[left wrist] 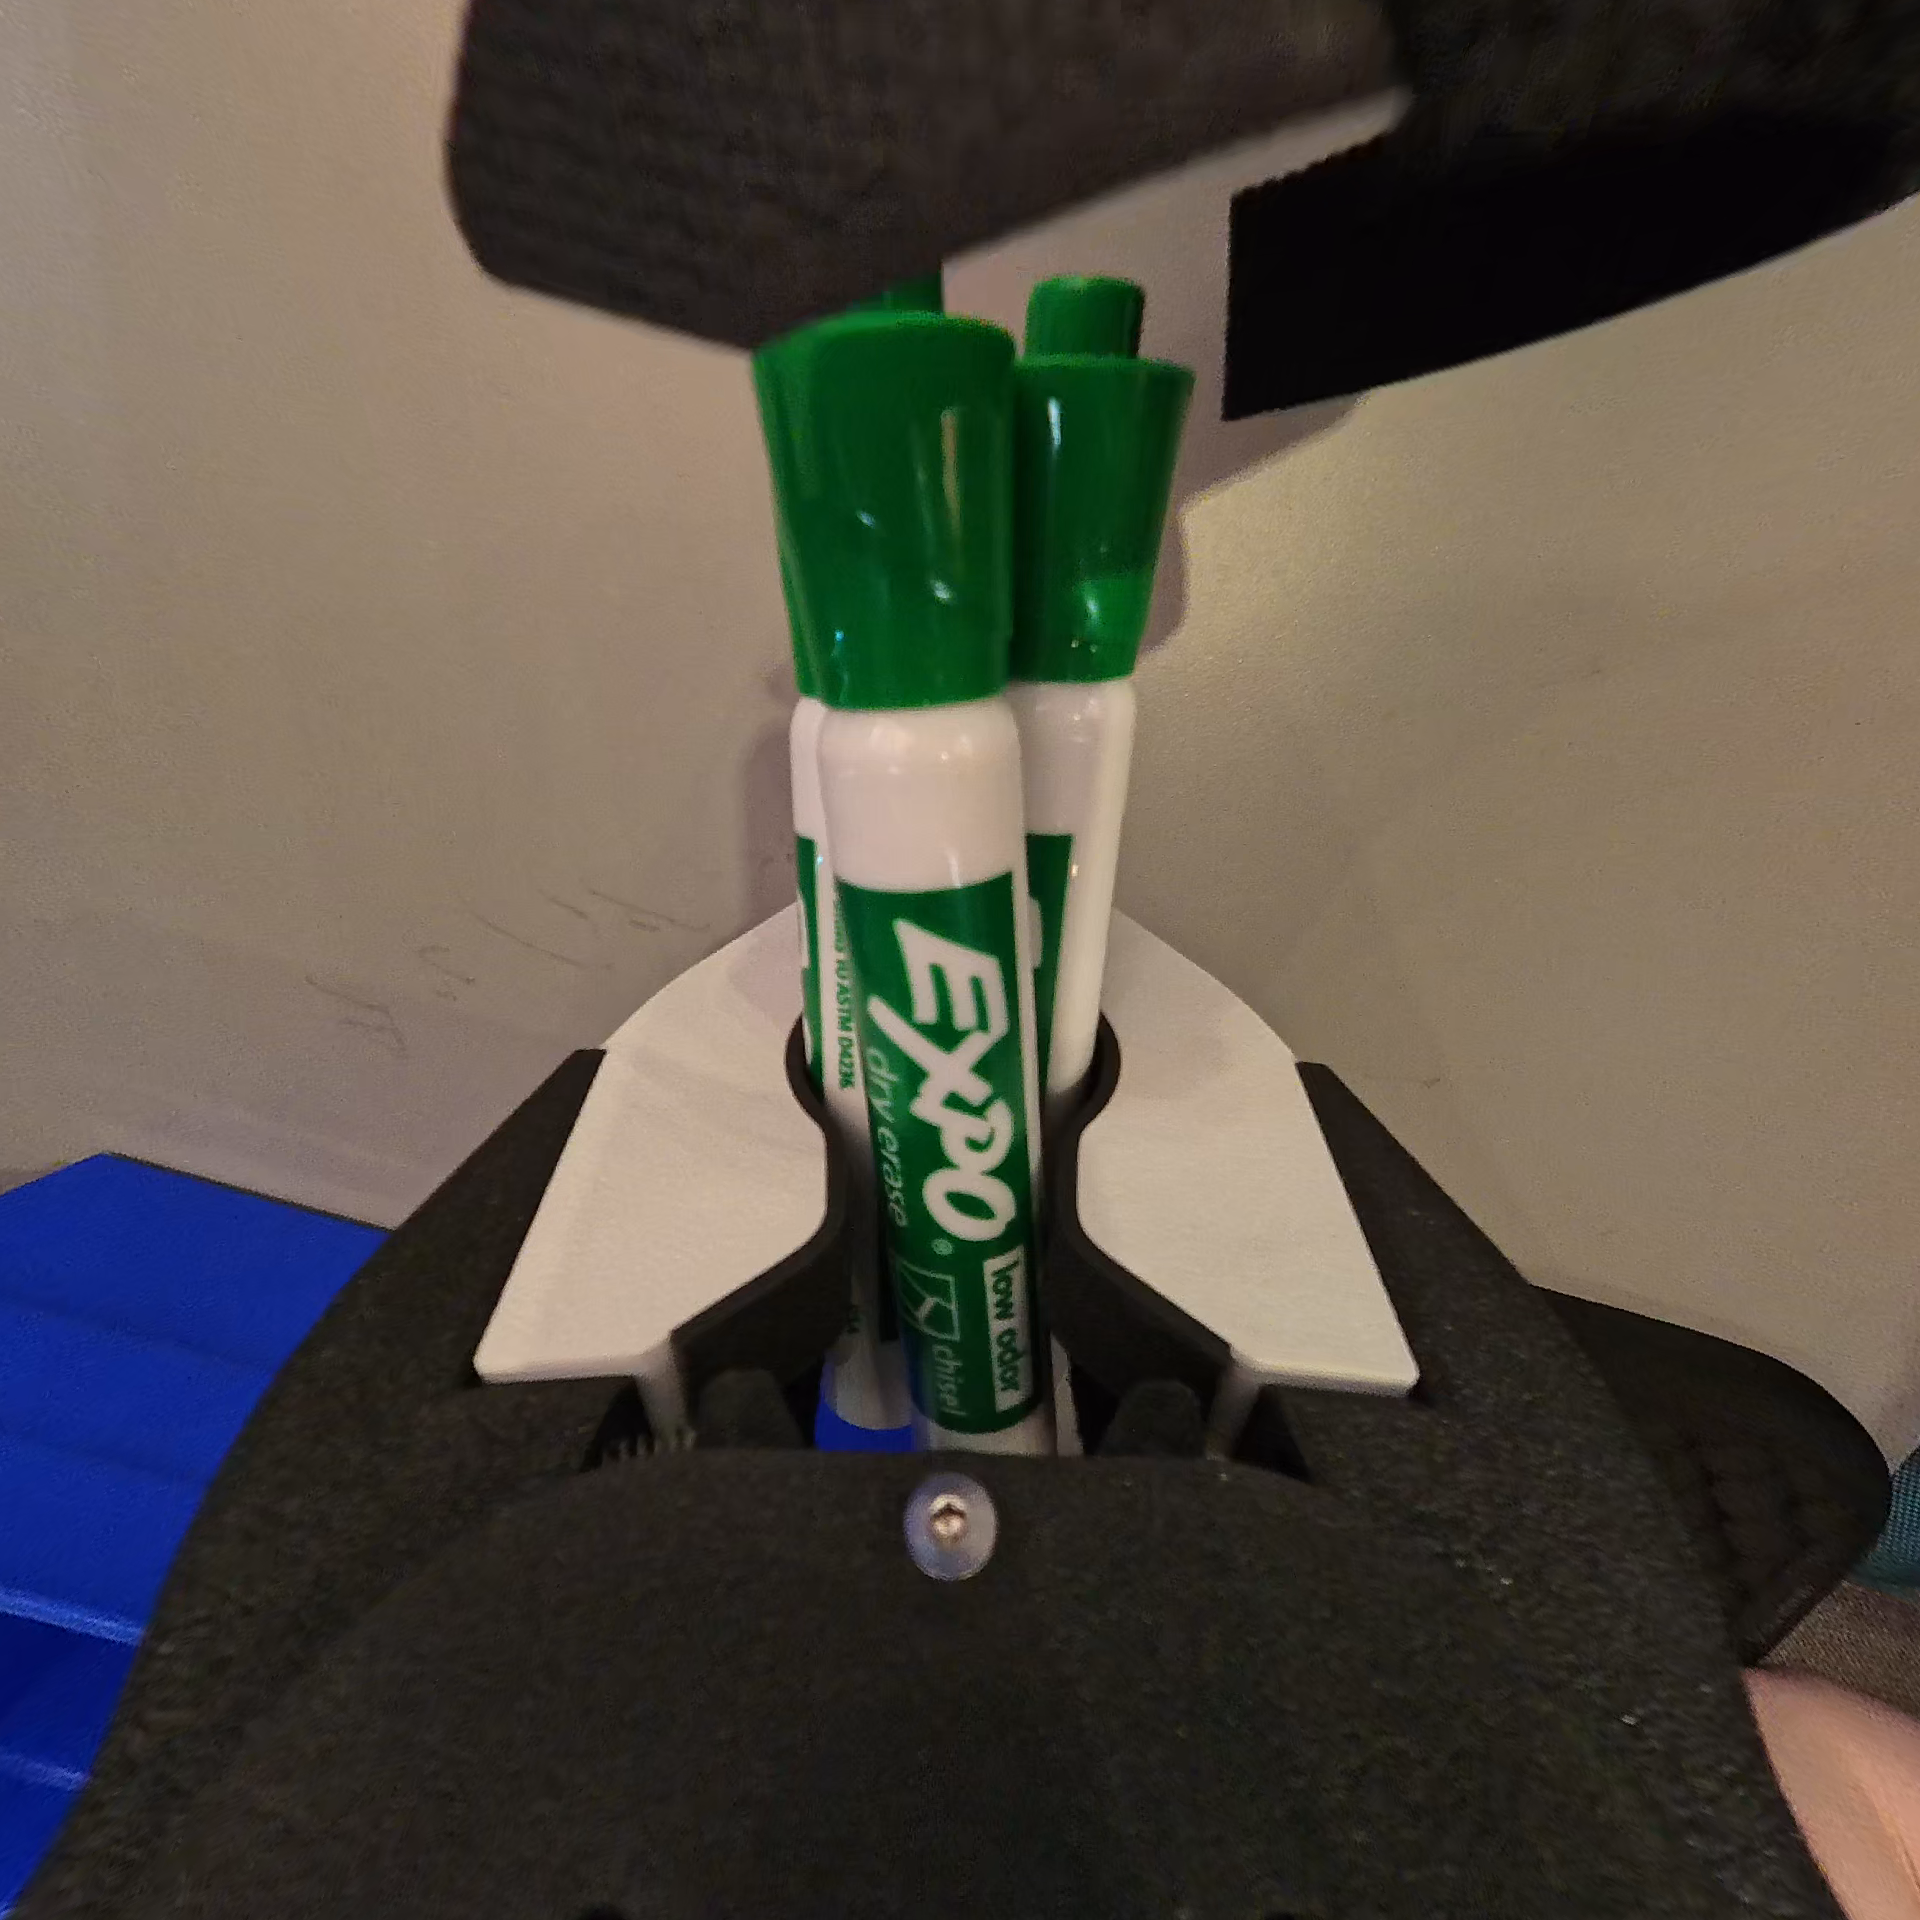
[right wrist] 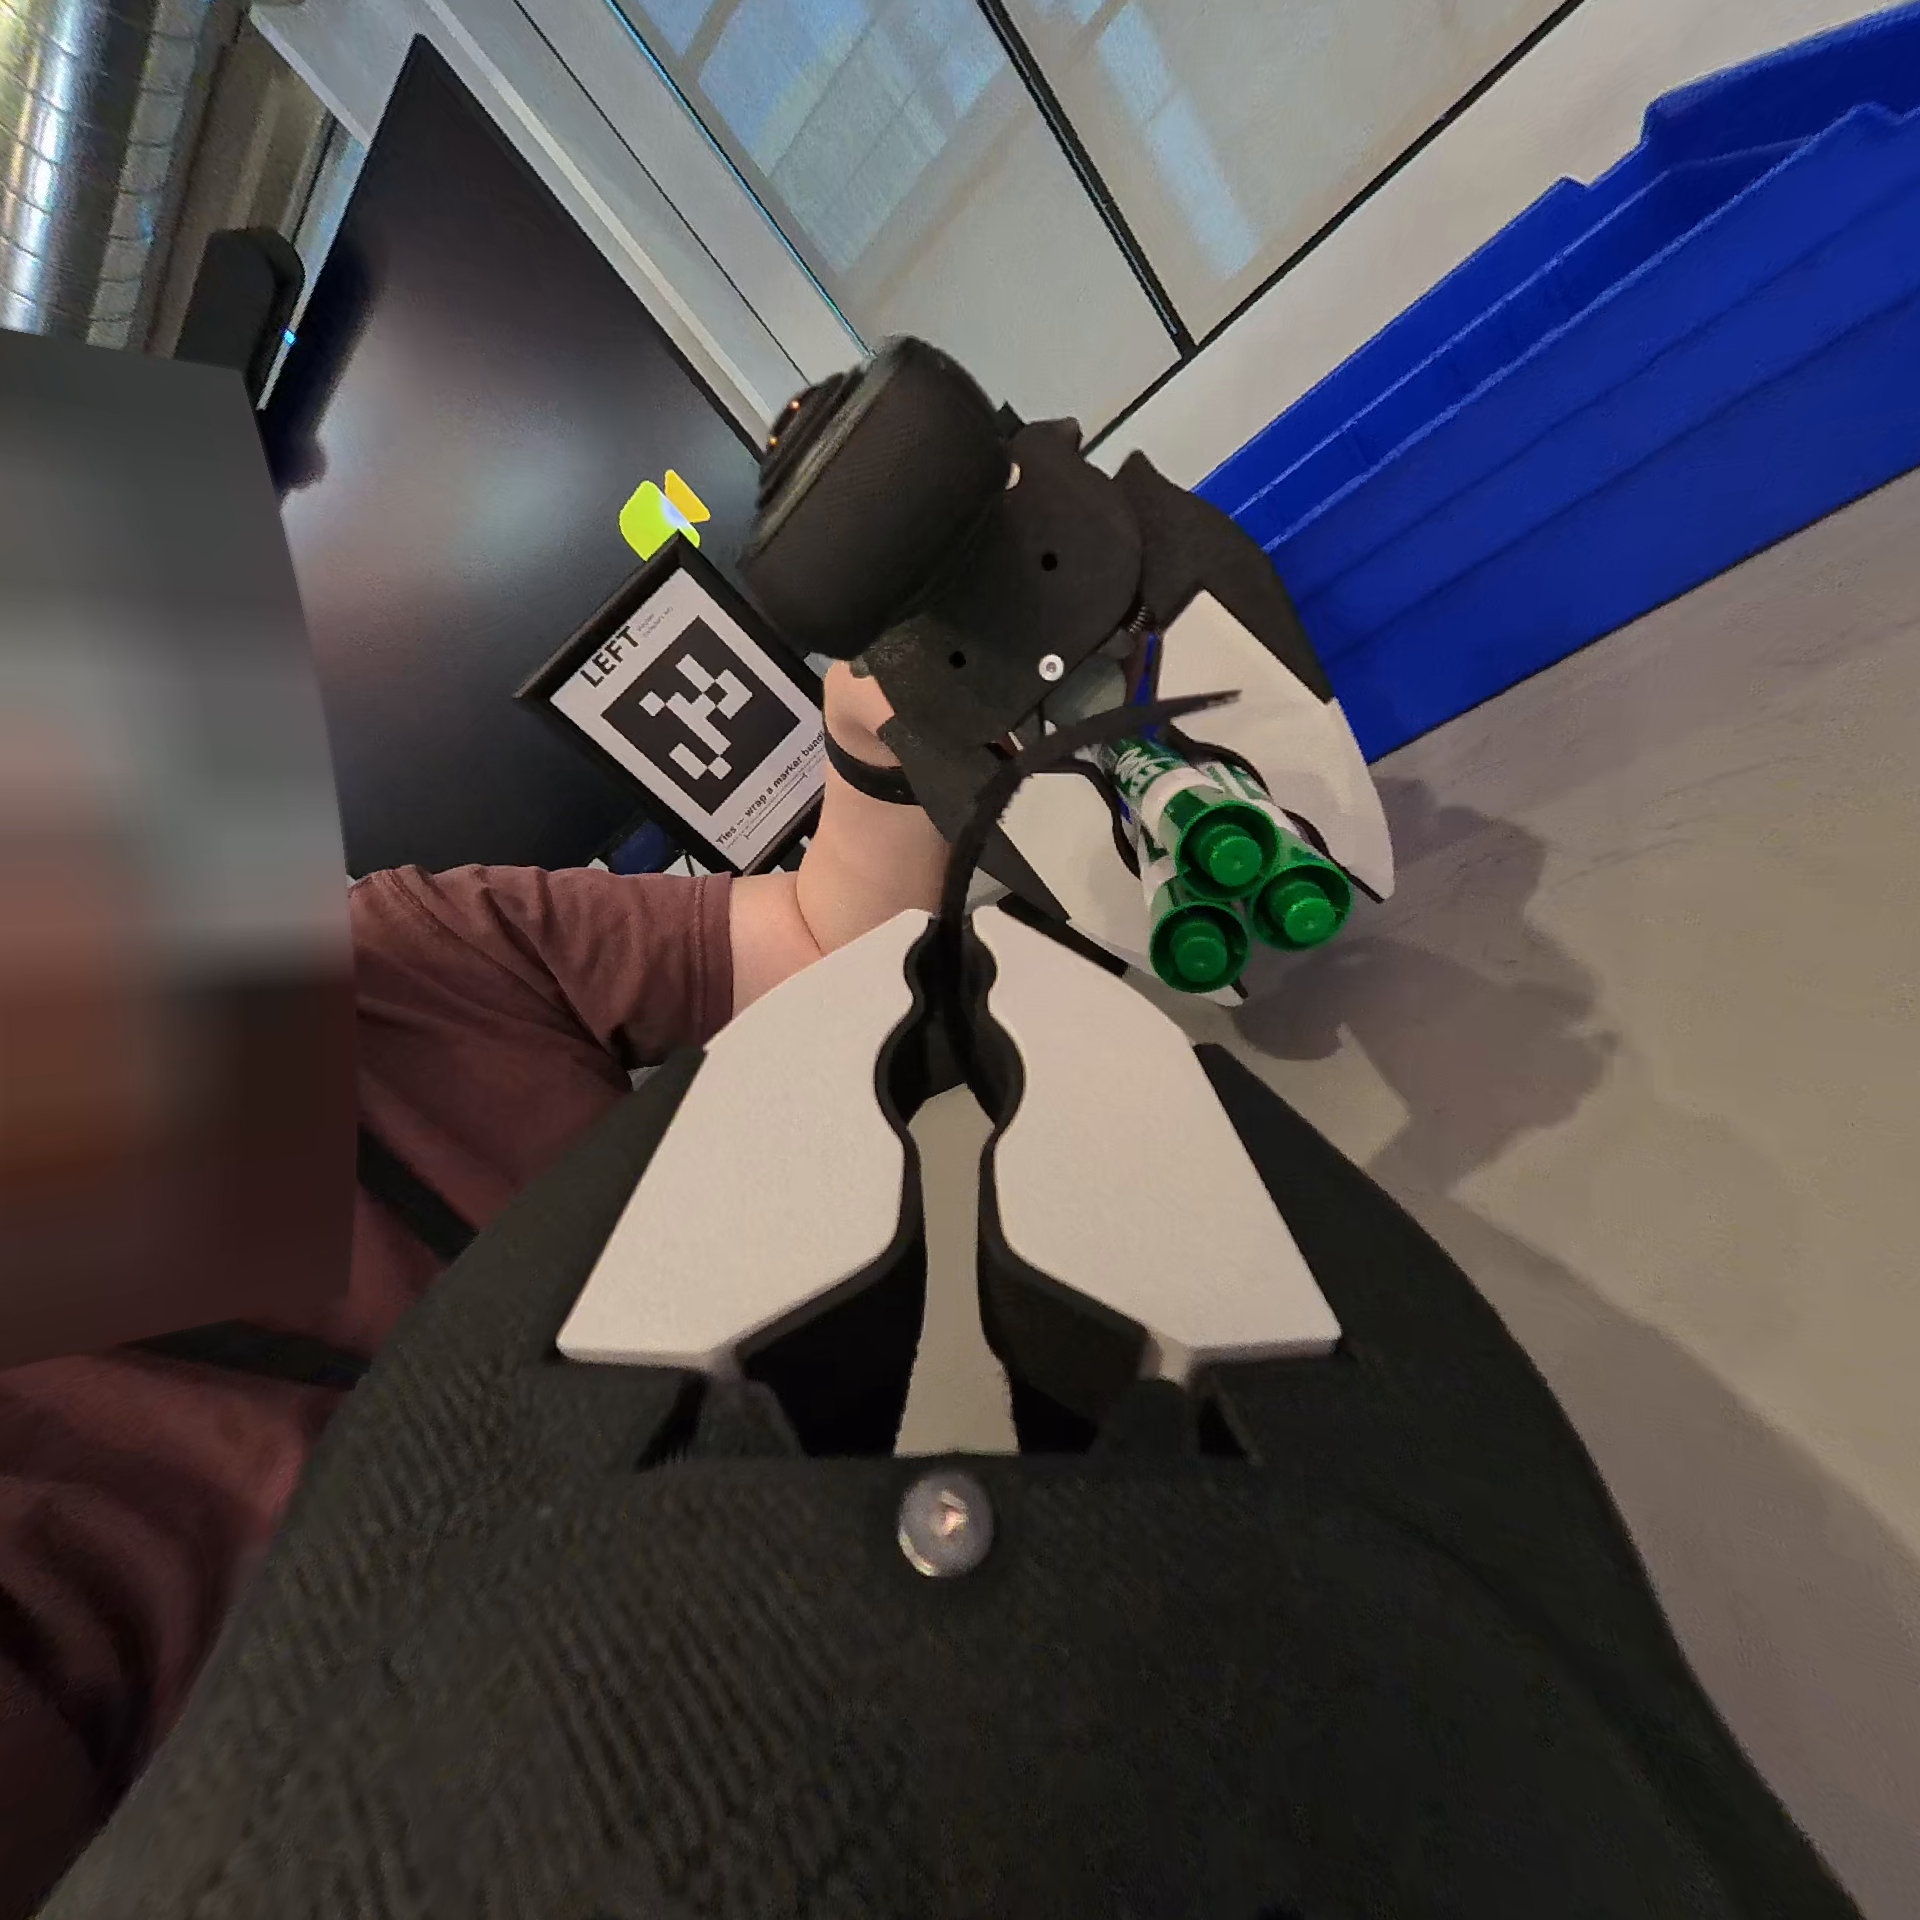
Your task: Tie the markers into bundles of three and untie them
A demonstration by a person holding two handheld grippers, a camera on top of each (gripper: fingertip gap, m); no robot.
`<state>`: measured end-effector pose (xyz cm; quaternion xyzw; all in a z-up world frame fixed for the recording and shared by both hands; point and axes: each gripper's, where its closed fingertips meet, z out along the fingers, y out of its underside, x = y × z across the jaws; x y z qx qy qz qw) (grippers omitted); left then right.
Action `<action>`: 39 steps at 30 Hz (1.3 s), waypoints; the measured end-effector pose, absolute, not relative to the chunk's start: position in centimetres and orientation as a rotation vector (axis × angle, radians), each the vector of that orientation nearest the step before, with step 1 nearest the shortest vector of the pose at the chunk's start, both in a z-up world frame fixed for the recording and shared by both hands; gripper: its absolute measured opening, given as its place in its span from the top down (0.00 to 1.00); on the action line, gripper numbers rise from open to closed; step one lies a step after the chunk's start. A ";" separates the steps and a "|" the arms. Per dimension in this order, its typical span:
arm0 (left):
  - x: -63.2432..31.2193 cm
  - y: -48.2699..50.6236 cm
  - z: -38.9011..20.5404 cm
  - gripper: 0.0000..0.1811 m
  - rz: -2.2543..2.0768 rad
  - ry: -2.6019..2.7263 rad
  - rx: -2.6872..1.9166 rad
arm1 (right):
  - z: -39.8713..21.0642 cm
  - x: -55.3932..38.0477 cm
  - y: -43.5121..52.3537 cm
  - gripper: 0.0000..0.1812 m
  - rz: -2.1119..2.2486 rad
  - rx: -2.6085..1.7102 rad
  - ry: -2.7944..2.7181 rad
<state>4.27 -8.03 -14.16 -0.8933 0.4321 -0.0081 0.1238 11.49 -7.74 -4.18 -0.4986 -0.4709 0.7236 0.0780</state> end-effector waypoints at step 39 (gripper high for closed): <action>10.8 -7.7 -14.9 0.77 -0.449 1.096 -2.354 | -4.5 17.5 1.8 0.98 2.069 -1.497 -1.115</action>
